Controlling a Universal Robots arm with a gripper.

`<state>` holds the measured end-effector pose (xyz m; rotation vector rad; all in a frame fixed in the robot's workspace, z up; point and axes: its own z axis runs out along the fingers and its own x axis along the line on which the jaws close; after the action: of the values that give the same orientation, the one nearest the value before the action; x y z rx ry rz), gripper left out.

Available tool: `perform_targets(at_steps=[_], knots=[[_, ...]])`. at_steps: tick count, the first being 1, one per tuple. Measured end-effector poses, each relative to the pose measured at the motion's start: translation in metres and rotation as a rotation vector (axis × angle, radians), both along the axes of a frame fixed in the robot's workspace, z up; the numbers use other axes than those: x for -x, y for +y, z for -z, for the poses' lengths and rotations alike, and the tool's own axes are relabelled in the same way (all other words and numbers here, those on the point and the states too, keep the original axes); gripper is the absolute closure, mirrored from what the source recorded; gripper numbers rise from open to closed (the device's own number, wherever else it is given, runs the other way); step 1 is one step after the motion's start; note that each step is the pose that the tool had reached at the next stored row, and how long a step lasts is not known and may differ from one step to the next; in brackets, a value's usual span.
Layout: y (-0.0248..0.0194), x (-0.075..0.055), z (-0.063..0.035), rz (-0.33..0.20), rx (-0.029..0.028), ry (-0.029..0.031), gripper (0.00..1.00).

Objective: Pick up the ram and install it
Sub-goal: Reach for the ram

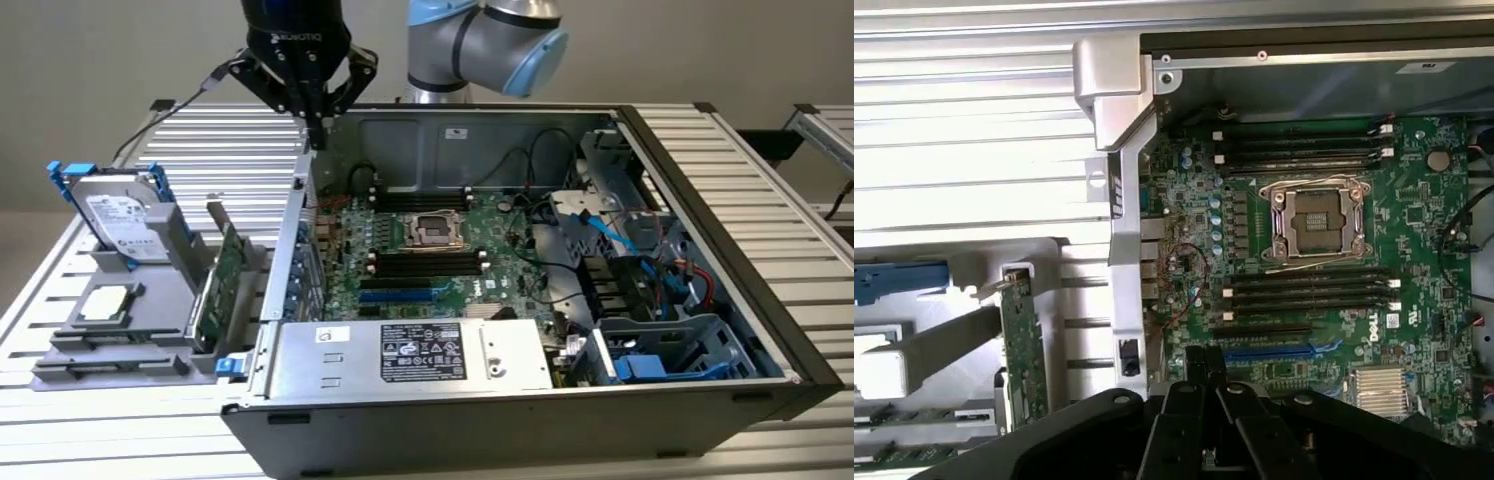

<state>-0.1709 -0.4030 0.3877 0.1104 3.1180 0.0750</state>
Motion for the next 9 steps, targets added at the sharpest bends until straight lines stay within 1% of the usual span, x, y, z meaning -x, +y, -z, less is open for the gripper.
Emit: perform_targets(at_steps=[9], knots=[[-0.0055, 0.041, 0.0038, 0.0, -0.0001, 0.0012, 0.89]])
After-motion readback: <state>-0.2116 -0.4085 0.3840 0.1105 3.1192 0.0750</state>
